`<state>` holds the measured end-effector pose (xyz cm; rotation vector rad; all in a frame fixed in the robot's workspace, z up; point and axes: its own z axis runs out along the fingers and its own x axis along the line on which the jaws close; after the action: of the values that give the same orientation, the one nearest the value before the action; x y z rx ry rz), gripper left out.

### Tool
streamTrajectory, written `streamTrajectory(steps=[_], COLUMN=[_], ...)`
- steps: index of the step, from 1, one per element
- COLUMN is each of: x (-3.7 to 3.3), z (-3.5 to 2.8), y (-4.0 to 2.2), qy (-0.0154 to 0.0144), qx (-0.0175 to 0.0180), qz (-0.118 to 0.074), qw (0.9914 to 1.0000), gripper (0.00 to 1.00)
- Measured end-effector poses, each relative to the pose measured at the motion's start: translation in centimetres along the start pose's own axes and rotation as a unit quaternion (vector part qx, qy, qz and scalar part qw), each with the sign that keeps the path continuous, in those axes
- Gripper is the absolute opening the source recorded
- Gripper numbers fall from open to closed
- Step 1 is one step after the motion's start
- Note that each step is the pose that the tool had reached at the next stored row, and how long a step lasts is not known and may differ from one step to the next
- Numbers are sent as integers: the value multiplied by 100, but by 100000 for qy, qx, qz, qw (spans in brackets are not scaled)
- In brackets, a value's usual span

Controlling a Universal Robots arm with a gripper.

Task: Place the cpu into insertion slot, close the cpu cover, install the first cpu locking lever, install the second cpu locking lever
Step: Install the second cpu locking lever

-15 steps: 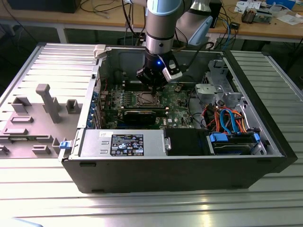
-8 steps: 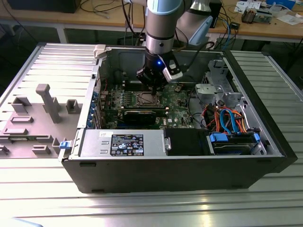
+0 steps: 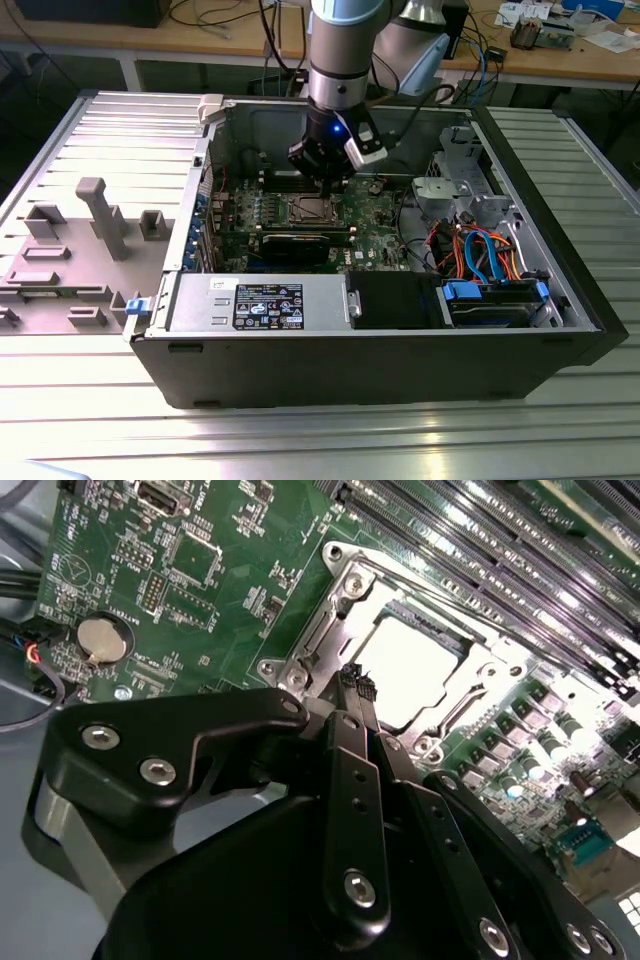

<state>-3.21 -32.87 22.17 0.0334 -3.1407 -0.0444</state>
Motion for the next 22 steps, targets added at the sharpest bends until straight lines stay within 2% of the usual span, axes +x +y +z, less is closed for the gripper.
streamTrajectory(steps=[7, 13, 17, 22], x=[2, 5, 6, 5], z=[-2, -5, -12, -63], y=[-92, -202, -217, -218], qy=[1, -1, 7, 1], qx=[14, 16, 30, 30], qz=[1, 5, 13, 4], qw=[100000, 100000, 100000, 100000], gripper=[11, 11, 11, 11])
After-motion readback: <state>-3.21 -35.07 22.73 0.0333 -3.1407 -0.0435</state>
